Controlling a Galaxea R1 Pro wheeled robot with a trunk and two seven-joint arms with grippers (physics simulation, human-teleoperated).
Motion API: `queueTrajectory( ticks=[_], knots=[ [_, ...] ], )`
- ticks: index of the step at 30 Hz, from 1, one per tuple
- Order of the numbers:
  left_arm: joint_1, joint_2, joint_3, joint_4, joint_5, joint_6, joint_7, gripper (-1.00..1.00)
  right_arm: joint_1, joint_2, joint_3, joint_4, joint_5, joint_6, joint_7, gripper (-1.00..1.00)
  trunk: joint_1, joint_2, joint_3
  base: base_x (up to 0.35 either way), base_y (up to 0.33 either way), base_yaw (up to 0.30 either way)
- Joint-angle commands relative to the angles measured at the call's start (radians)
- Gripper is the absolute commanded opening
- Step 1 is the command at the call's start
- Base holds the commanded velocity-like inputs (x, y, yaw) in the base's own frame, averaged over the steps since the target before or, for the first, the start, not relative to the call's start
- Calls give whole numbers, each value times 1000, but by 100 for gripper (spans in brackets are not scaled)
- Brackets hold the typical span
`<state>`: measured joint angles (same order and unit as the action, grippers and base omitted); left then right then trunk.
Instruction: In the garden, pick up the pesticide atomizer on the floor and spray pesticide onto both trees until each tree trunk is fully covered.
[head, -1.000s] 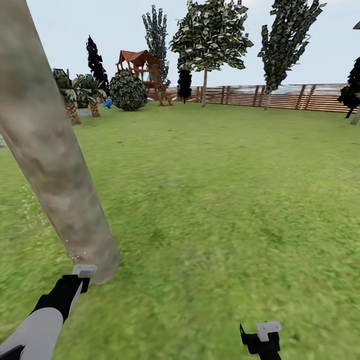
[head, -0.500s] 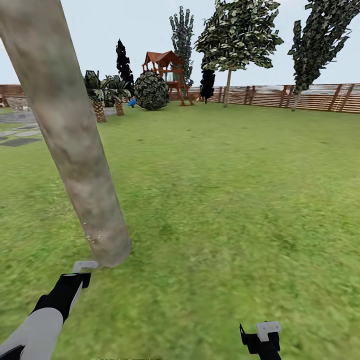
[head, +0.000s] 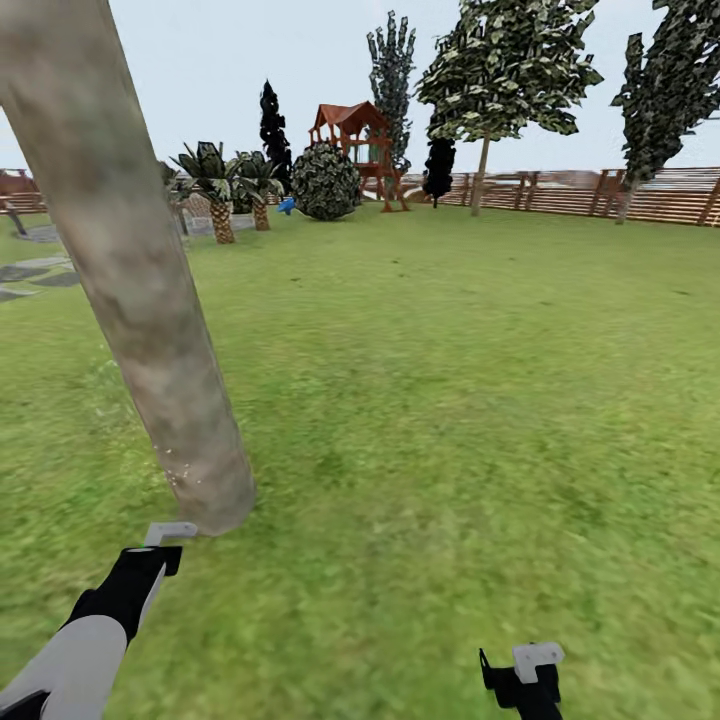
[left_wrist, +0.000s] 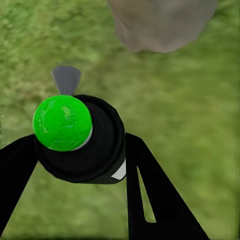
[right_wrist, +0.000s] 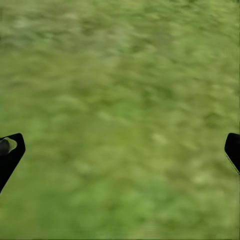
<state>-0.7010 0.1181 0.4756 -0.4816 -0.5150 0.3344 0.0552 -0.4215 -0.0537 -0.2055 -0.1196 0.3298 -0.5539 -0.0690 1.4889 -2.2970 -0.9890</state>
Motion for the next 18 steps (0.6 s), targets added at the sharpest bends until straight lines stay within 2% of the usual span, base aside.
queueTrajectory(
  ticks=[1, 5, 10, 18],
  knots=[
    [0, 0, 0, 0, 0, 0, 0, -100, 0, 0, 0, 0, 0, 0, 0, 100, 0, 0, 0, 184, -240, 277],
    [0, 0, 0, 0, -1, 0, 0, -100, 0, 0, 0, 0, 0, 0, 0, 100, 0, 0, 0, 188, -238, 213],
    [0, 0, 0, 0, -1, 0, 0, -100, 0, -1, 0, 0, 1, 0, 0, 100, 0, 0, 0, 149, -239, 19],
    [0, 0, 0, 0, 0, 0, 0, -100, 0, 0, 0, 0, 0, 0, -1, 100, 0, 0, 0, 9, -244, 10]
  ],
)
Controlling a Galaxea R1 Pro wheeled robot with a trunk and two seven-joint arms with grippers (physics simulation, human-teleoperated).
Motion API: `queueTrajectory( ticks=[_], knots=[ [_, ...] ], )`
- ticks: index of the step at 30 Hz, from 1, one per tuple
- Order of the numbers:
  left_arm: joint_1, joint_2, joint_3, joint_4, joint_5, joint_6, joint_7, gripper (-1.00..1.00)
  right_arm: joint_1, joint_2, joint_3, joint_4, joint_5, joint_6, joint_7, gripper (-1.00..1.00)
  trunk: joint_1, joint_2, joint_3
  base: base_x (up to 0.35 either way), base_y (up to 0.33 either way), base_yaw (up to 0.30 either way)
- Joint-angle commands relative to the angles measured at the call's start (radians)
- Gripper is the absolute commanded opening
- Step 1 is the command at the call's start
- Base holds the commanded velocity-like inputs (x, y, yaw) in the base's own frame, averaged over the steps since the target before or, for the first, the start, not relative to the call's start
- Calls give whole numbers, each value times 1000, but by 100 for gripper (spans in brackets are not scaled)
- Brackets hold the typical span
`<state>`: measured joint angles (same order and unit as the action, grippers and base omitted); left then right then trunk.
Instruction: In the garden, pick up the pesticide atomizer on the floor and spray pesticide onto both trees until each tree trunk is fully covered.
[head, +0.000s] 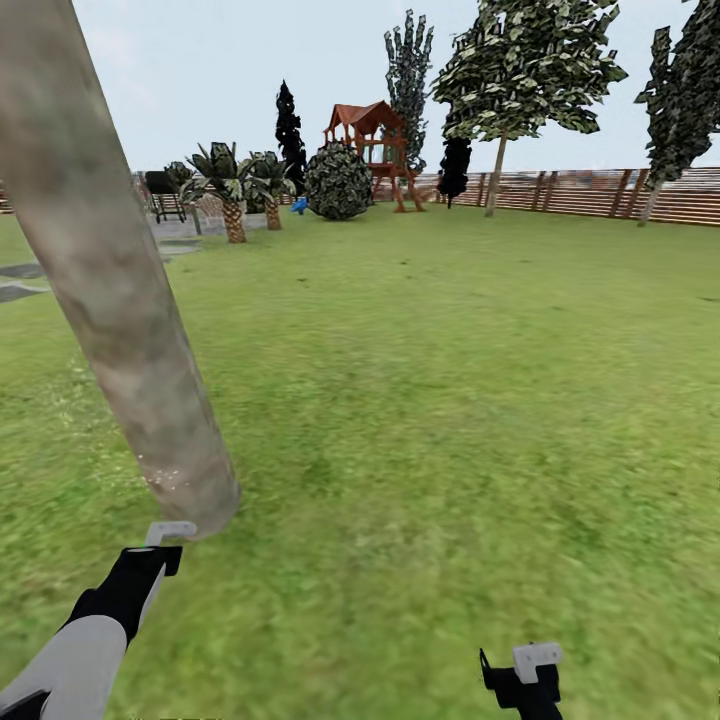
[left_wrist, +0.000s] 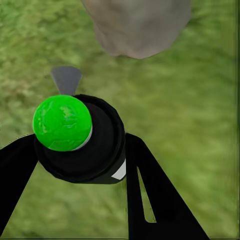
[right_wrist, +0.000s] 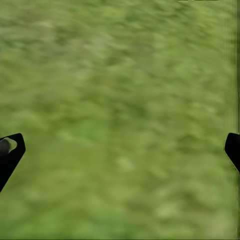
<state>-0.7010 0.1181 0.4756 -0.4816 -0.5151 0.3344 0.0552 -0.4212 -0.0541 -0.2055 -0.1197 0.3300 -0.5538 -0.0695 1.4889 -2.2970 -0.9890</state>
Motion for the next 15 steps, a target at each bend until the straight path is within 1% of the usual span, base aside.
queueTrajectory(
  ticks=[1, 8, 9, 11, 15],
  knots=[
    [0, 0, 0, 0, 0, 0, 0, -100, 0, 0, 0, 0, 0, 0, 0, 100, 0, 0, 0, 0, -244, 167],
    [0, 0, -2, -1, -1, 0, 0, -100, -1, 0, 0, 0, 0, 0, 0, 100, 0, 0, 0, 0, -239, 265],
    [0, -2, -3, -7, 0, -1, 0, -100, -1, 0, 0, 0, 0, 0, 0, 100, 0, 0, 0, 0, -56, 279],
    [0, -17, -5, -12, -1, -3, -2, -100, 0, 0, 0, 0, 0, 0, 0, 100, 0, 0, 0, 0, -22, 170],
    [-18, -33, -8, -17, -2, 3, -15, -100, 0, 0, 0, 0, 0, -1, 0, 100, 0, 0, 0, 0, -3, 27]
  ],
)
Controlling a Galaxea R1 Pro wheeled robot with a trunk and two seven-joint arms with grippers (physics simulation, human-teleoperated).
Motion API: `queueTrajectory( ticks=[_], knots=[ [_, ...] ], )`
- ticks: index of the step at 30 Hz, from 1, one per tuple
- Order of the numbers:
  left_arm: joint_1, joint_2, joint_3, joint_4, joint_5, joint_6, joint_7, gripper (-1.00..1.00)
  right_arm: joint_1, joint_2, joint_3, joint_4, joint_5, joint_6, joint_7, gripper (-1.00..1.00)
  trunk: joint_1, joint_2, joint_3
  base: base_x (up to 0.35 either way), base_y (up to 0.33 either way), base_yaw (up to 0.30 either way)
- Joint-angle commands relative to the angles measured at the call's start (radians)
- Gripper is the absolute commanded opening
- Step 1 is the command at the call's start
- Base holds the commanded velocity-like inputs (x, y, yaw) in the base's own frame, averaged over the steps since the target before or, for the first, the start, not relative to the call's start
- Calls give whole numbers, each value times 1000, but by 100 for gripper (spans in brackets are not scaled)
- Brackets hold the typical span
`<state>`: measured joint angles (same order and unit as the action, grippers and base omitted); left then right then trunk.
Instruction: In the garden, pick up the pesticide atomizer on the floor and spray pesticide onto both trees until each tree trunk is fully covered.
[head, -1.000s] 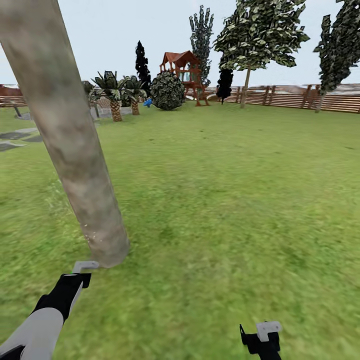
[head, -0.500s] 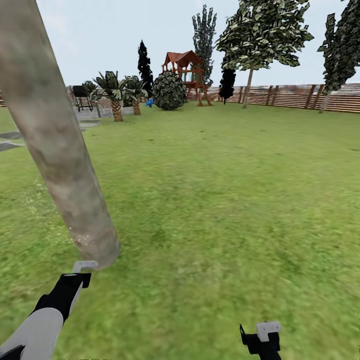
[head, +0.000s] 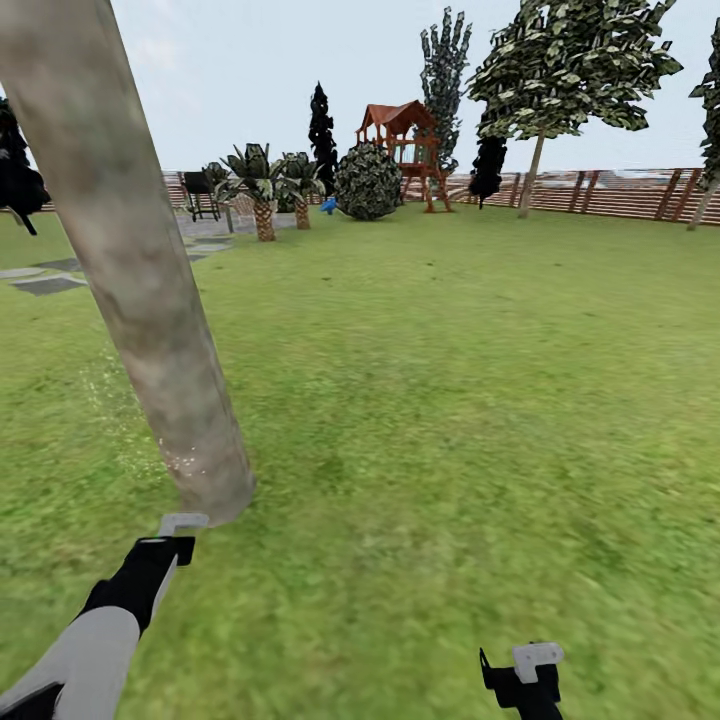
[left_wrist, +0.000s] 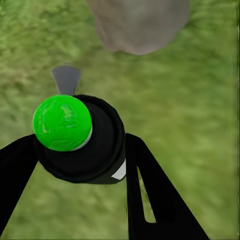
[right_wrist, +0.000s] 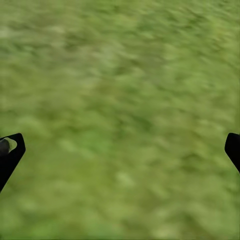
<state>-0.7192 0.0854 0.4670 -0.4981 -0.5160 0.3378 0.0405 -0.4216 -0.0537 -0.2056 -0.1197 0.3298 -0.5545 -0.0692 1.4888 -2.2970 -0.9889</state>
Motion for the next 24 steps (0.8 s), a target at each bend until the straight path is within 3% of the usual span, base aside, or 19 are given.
queueTrajectory(
  ticks=[1, 3, 6, 8, 9, 11, 13, 15, 18, 21, 24],
  knots=[
    [-7, -1, 0, -1, -1, 0, -1, -100, 0, 0, 0, 0, 0, 0, 0, 100, 0, 0, 0, 0, 0, 3],
    [-25, 9, -1, 0, -1, 4, -12, -100, 0, 0, 0, 0, 1, 1, 0, 100, 0, 0, 0, 0, 0, 1],
    [-40, 77, -1, -3, -2, 8, -95, -100, 0, 0, 0, 0, 2, 1, 0, 100, 0, 0, 0, 0, 0, 0],
    [-46, 104, -1, -3, -2, 8, -135, -100, 0, 0, 0, 1, 2, 1, 0, 100, 0, 0, 0, 0, 0, 0],
    [-50, 105, -1, -5, -3, 8, -153, -100, 0, 0, 0, 1, 2, 1, 0, 100, 0, 0, 0, 0, 0, 0],
    [-60, 83, -1, -26, -3, 9, -163, -100, 0, 0, 0, 1, 2, 1, 0, 100, 0, 0, 0, 0, 0, 0],
    [-67, 24, -16, -88, -6, 13, -163, -100, 0, 0, 0, 1, 2, 1, 0, 100, 0, 0, 0, -159, 0, 0],
    [-71, 5, -41, -112, -7, 26, -163, -100, 0, 0, 0, 1, 2, 1, 0, 100, 0, 0, 0, -92, 0, 0],
    [-81, 20, -70, -169, -8, 102, -181, -100, 0, 0, 0, 1, 2, 0, 0, 100, 0, 0, 0, -16, 0, 0],
    [-78, 67, -75, -214, -6, 118, -209, -100, 0, 0, 0, 0, 1, 1, 1, 100, 0, 0, 0, -1, 0, 16],
    [-90, 53, -77, -230, -3, 158, -224, -100, 0, 0, 0, 0, 0, 1, 0, 100, 0, 0, 0, 0, 0, 201]
  ],
)
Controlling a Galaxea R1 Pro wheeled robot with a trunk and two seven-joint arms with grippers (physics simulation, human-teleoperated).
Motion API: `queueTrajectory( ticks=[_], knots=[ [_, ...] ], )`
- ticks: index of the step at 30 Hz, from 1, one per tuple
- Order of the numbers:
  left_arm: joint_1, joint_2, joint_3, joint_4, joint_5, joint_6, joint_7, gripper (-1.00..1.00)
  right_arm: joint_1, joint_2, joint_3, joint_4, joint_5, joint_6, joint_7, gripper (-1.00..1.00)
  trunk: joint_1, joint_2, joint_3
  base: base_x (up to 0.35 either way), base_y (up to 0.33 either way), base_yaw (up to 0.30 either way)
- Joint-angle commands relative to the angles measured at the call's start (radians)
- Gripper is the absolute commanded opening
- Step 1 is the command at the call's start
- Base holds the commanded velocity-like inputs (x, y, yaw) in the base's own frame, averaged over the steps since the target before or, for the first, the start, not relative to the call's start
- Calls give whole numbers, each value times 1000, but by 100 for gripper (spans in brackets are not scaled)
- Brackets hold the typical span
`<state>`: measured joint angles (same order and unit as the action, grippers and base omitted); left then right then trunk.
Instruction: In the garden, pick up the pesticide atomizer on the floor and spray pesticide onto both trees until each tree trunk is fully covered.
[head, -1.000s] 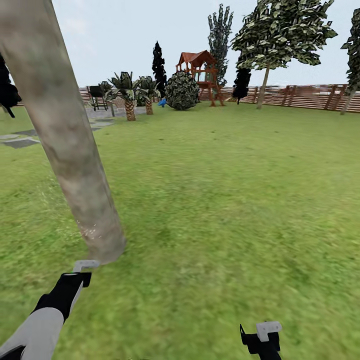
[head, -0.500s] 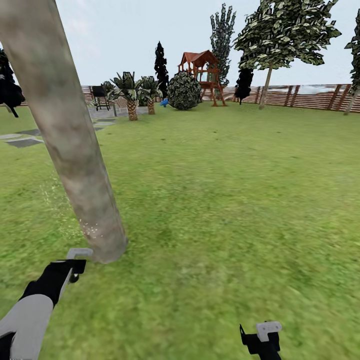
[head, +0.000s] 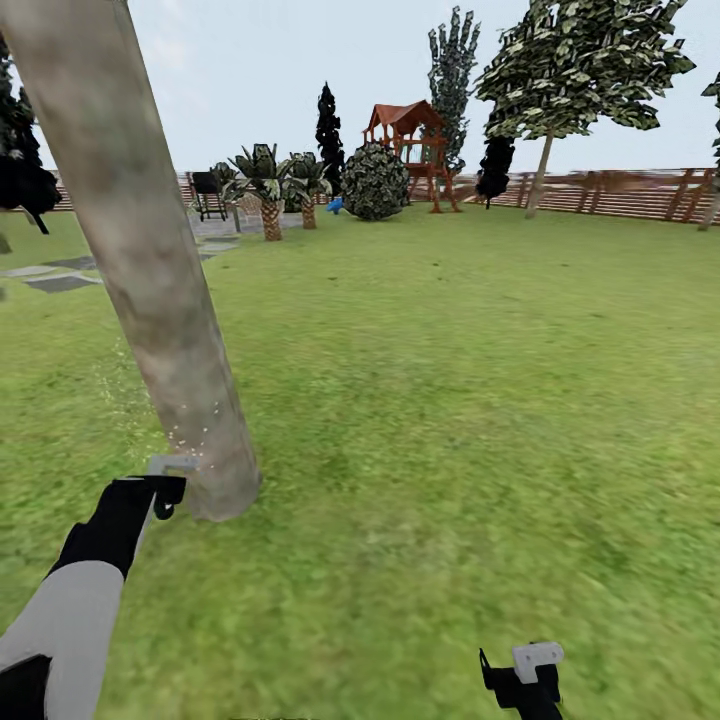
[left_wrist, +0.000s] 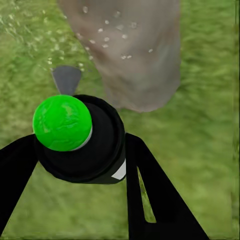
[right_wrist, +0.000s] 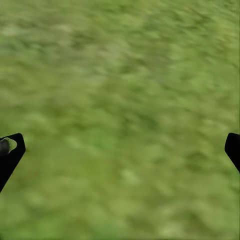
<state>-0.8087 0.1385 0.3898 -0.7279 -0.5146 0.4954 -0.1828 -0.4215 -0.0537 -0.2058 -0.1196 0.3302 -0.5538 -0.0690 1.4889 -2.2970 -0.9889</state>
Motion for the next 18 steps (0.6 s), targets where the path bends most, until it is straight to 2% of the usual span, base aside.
queueTrajectory(
  ticks=[1, 5, 9, 10, 12, 14, 16, 18],
  knots=[
    [-8, -3, -7, -6, -5, 17, -29, -100, 0, 0, 0, 0, 0, 0, 0, 100, 0, 0, 0, 0, 0, 267],
    [-40, 7, -39, -35, -12, 63, -148, -100, 0, 0, 0, 0, 1, 0, 0, 100, 0, 0, 0, 0, 0, 275],
    [-47, 11, -44, -81, -29, 70, -164, -100, 0, 0, 0, 0, 1, 0, 0, 100, 0, 0, 0, 0, 0, 200],
    [-49, -9, -73, -89, -54, 104, -165, -100, 0, 0, 0, 0, 0, 0, 0, 100, 0, 0, 0, 0, 0, 19],
    [-52, -32, -124, -92, -59, 138, -164, -100, 0, 0, 0, 0, 0, 0, 0, 100, 0, 0, 0, 0, 0, 7],
    [-62, -39, -145, -92, -61, 149, -164, -100, 0, -1, 0, 0, 0, -1, 0, 100, 0, 0, 0, 0, 0, 2],
    [-93, -27, -147, -93, -59, 156, -166, -100, 0, -1, 0, 0, 1, -1, -1, 100, 0, 0, 0, 0, 0, 0],
    [-104, 10, -146, -93, -56, 158, -170, -100, 0, -2, 0, 0, 1, 0, -1, 100, 0, 0, 0, 0, 0, 0]
  ],
)
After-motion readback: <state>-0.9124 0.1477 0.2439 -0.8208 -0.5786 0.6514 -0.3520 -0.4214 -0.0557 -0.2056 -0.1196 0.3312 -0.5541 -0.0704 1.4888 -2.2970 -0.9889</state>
